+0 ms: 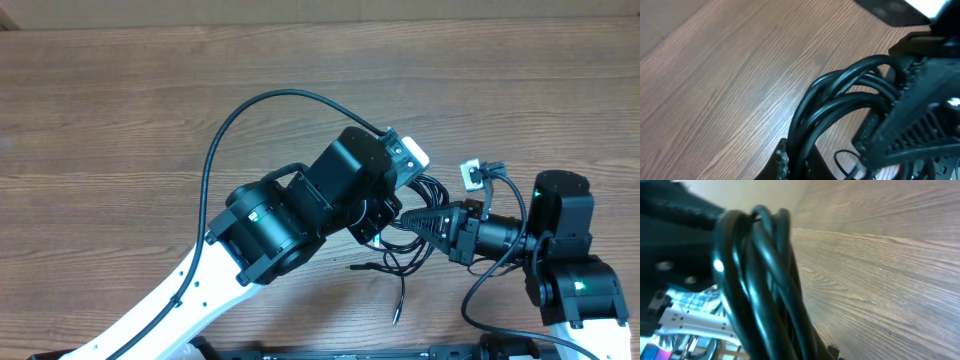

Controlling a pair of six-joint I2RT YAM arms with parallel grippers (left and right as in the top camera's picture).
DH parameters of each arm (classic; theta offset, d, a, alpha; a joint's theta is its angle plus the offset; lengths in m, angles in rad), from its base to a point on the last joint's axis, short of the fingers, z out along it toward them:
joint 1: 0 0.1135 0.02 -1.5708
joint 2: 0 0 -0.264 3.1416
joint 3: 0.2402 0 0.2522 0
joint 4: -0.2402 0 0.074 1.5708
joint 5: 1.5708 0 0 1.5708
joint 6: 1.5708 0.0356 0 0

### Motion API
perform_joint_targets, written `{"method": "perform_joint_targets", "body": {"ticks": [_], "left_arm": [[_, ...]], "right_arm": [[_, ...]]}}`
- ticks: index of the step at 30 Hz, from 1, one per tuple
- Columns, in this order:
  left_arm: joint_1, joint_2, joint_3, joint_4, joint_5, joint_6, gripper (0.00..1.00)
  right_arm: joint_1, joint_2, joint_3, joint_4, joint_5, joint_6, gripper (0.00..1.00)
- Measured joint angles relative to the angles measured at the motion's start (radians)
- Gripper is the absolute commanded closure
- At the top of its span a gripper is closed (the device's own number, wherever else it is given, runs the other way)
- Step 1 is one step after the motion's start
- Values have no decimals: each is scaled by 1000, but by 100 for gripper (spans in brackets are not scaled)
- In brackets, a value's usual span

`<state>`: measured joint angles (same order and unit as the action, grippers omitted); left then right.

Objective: Untangle cables

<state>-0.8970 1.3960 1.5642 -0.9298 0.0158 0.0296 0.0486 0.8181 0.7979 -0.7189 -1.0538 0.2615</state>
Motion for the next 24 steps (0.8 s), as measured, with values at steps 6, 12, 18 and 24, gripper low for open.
{"method": "perform_joint_targets", "body": {"ticks": [6,12,18,24], "left_arm": [[-8,-1,0,-5,14,98,96],[-11,-1,0,-5,34,331,96],[-7,-1,0,-17,33,498,96],[3,-1,0,-21,10,596,96]], "right_arm": [[2,1,0,-69,129,80,34],[3,2,0,-90,178,97,24],[3,2,0,-96,161,78,25],[3,2,0,-96,106,28,28]]}}
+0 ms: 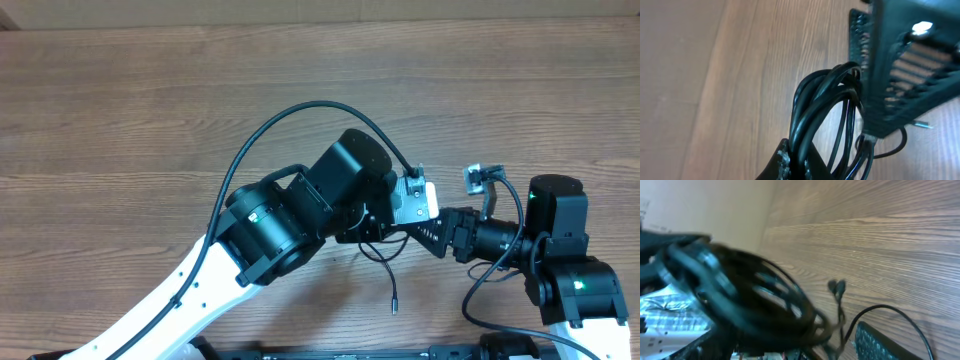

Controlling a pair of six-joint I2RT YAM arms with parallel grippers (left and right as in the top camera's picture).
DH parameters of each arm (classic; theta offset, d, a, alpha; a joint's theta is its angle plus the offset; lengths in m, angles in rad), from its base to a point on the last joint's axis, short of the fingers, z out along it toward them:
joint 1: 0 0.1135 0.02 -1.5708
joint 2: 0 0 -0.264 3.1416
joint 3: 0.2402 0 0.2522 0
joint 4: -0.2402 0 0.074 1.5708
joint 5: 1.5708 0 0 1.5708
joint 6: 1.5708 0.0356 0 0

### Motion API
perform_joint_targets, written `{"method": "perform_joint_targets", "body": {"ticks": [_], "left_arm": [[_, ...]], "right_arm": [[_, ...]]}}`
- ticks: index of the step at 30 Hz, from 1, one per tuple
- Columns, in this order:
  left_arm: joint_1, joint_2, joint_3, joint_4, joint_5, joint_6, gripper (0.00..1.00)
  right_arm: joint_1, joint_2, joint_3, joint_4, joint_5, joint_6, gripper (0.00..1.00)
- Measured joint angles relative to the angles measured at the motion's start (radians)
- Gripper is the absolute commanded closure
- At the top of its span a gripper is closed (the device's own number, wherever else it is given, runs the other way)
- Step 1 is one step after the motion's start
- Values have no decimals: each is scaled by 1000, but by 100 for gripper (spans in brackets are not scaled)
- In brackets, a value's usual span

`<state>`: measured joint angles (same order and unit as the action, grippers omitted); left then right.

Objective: Untangle cables

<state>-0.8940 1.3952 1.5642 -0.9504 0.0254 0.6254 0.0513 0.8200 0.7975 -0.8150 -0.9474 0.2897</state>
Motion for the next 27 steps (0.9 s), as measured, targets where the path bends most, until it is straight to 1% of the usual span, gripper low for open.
{"method": "perform_joint_targets", "body": {"ticks": [6,11,13,20,27], "left_arm": [[11,0,0,-14,-24,60,96],[13,0,0,-23,-30,93,96],[13,0,0,-23,-32,101,96],[13,0,0,-50,-38,111,96],[13,0,0,-123,-34,135,96]], "right_arm": [[0,0,0,0,-30,-37,33],[0,-10,0,30,-69,-80,51],[0,-13,0,48,-82,-90,55],[0,-13,0,95,-90,-131,55],[0,-13,0,100,-6,-203,53]]}}
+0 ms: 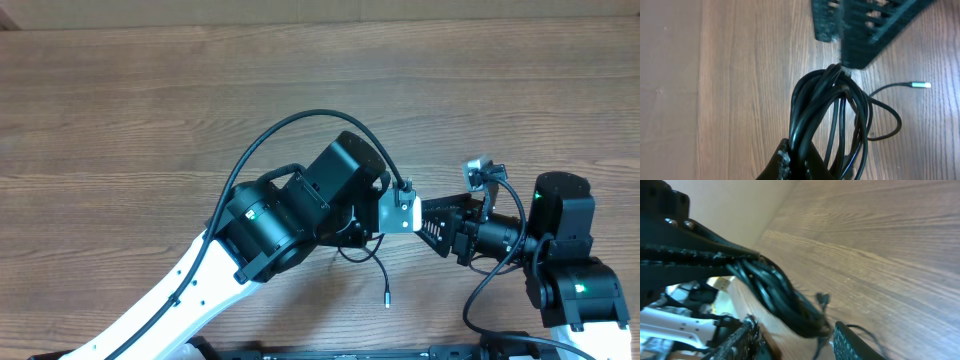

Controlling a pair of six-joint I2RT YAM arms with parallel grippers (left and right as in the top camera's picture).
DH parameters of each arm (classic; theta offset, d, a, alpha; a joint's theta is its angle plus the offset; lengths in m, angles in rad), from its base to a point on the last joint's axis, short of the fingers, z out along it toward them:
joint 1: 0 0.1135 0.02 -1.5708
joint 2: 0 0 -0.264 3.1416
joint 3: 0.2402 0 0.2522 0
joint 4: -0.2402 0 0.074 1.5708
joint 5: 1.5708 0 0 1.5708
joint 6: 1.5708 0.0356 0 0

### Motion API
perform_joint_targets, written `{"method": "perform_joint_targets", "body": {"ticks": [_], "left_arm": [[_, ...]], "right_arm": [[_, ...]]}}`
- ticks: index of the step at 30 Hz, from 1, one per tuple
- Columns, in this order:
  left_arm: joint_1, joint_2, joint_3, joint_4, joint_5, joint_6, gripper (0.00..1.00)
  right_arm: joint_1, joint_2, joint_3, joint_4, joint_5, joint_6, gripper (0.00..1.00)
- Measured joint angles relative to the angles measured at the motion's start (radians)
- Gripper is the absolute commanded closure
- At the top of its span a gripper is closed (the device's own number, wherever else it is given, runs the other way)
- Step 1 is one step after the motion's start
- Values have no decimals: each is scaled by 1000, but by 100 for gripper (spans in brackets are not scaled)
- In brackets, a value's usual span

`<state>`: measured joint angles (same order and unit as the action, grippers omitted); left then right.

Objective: Untangle cables

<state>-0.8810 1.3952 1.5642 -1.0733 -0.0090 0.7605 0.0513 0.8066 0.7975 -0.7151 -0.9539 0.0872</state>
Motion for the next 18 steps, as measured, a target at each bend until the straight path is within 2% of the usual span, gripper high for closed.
{"method": "perform_joint_targets", "body": {"ticks": [4,9,10,11,14,16,18], "left_arm": [[0,0,0,-4,58,66,96],[0,0,0,51,138,124,96],[0,0,0,60,153,131,96],[0,0,0,67,166,134,96],[0,0,0,91,213,139,95],[0,0,0,114,244,141,92],[0,0,0,130,253,140,80]], "right_arm": [[0,0,0,0,8,-89,46],[0,0,0,-6,-80,-214,38],[0,0,0,-7,-101,-233,42],[0,0,0,-8,-116,-246,51],[0,0,0,-17,-149,-272,86],[0,0,0,-20,-158,-283,96],[1,-3,0,-31,-169,-284,96]]}}
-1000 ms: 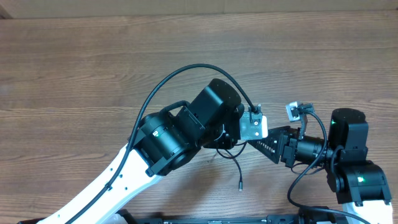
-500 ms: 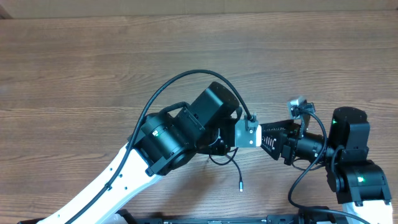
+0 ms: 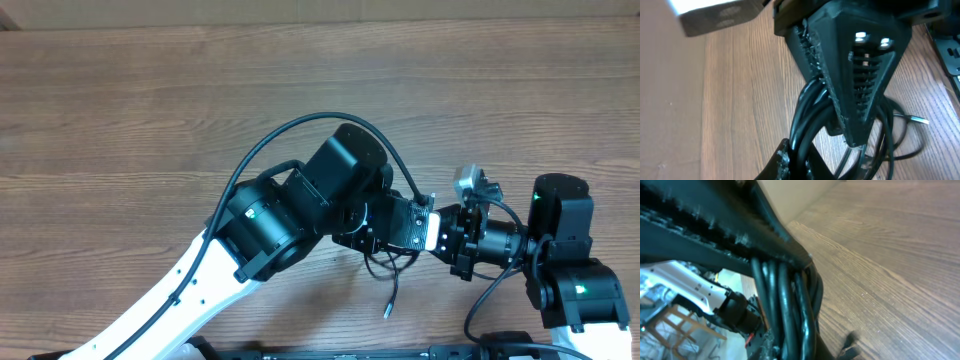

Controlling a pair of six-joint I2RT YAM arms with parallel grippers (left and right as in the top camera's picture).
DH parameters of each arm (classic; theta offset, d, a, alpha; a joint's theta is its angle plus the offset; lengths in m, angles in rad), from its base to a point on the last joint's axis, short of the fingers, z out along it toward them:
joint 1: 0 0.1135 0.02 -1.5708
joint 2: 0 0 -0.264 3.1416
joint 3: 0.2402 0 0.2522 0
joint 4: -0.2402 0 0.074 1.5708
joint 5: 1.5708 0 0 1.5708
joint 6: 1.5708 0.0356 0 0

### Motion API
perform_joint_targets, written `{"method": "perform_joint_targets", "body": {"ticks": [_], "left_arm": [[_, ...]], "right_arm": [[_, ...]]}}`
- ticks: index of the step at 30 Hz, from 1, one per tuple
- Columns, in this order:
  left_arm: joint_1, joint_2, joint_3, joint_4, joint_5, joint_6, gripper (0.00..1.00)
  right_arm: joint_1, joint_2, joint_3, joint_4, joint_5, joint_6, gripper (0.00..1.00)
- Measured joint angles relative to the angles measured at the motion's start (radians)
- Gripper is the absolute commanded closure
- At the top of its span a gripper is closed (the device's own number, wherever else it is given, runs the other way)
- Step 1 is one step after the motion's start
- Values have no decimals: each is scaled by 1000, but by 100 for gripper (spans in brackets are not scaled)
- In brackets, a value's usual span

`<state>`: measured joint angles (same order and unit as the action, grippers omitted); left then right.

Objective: Untangle cables

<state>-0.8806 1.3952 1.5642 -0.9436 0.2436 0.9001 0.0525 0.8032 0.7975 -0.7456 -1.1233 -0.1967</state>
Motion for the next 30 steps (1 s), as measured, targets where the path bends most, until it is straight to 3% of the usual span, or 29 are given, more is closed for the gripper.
{"method": "perform_joint_targets", "body": {"ticks": [1,2,3,8,11,20,30], "left_arm": [[4,0,0,5,8,-5,71],[4,0,0,14,14,-11,28],[4,0,0,21,16,-12,0],[4,0,0,35,18,-95,0],[4,0,0,34,-26,-203,0],[4,0,0,-26,-153,-632,0],[4,0,0,-37,-210,-1160,0]], "right_arm": [[0,-1,0,-8,-3,-3,96],[0,-1,0,-17,-2,-4,96],[-1,-1,0,-22,2,-2,96],[0,-1,0,-28,43,59,96],[0,-1,0,-30,126,137,96],[0,-1,0,52,348,451,96],[0,0,-1,296,286,625,96]]}}
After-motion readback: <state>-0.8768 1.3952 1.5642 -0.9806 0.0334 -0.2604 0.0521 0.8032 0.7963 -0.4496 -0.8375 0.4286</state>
